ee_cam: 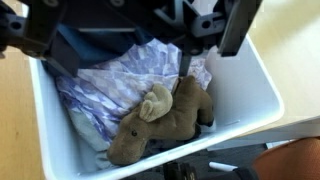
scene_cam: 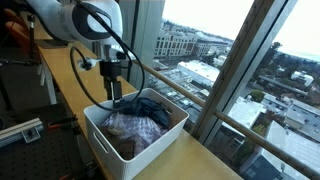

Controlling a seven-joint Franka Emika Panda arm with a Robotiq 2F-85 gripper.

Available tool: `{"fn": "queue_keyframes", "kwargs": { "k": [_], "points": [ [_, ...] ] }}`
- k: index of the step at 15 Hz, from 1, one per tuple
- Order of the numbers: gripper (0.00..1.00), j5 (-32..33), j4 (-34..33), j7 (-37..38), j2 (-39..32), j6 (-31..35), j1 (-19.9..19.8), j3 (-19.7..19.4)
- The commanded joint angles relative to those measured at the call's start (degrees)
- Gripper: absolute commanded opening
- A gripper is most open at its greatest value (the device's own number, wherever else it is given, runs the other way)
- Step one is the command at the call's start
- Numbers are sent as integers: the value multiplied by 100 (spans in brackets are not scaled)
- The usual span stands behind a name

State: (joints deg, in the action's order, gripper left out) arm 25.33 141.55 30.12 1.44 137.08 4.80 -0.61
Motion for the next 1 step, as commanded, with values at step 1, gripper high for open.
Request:
{"fn": "queue_keyframes", "kwargs": {
  "k": [1],
  "points": [
    [100,-14,-6,-16,4,-13,-124,124]
  ]
}}
